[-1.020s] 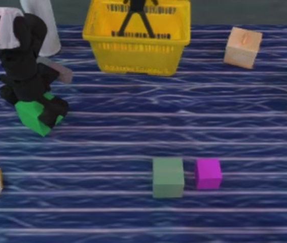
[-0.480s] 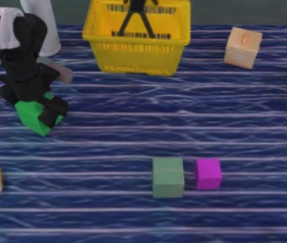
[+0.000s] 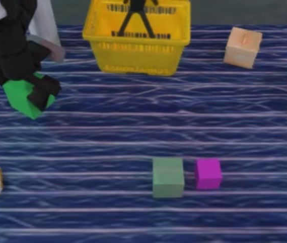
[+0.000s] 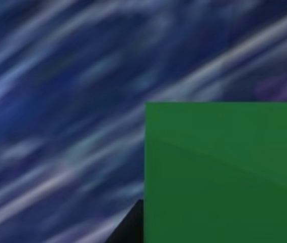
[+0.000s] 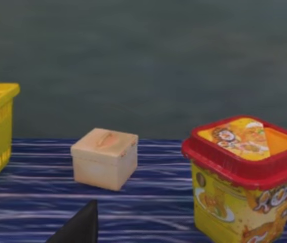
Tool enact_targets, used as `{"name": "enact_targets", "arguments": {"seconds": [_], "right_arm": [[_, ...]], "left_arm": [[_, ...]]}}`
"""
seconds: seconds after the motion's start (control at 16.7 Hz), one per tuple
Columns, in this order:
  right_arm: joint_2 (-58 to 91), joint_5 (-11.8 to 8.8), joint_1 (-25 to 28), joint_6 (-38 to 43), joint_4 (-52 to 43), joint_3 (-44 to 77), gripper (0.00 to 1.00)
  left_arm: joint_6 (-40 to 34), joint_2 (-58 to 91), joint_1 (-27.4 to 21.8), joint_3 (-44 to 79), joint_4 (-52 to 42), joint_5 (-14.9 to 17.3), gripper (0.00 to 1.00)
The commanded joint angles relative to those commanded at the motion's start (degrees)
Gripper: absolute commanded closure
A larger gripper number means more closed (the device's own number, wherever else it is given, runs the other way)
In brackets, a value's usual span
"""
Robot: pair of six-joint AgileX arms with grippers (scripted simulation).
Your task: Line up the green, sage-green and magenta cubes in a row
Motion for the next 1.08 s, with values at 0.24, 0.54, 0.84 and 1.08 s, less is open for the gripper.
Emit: {"name": "enact_targets", "arguments": {"seconds": [0.24, 0.54, 0.84, 1.08], "right_arm": [[0.0, 0.0, 0.0, 0.0, 0.0, 0.0, 0.00], [0.0, 0.0, 0.0, 0.0, 0.0, 0.0, 0.00], [0.0, 0.0, 0.0, 0.0, 0.0, 0.0, 0.00], [0.0, 0.0, 0.0, 0.0, 0.0, 0.0, 0.00]], "left_arm": [[0.0, -0.7, 0.1, 0.9, -1.1, 0.0, 1.00], [-3.8, -1.8, -2.3, -0.9, -0.6, 0.0, 1.00], [-20.5, -7.3, -9.9, -8.2, 1.0, -0.1, 1.00], [-39.5, -13.3, -17.9, -16.5, 2.5, -0.1, 1.00]]}}
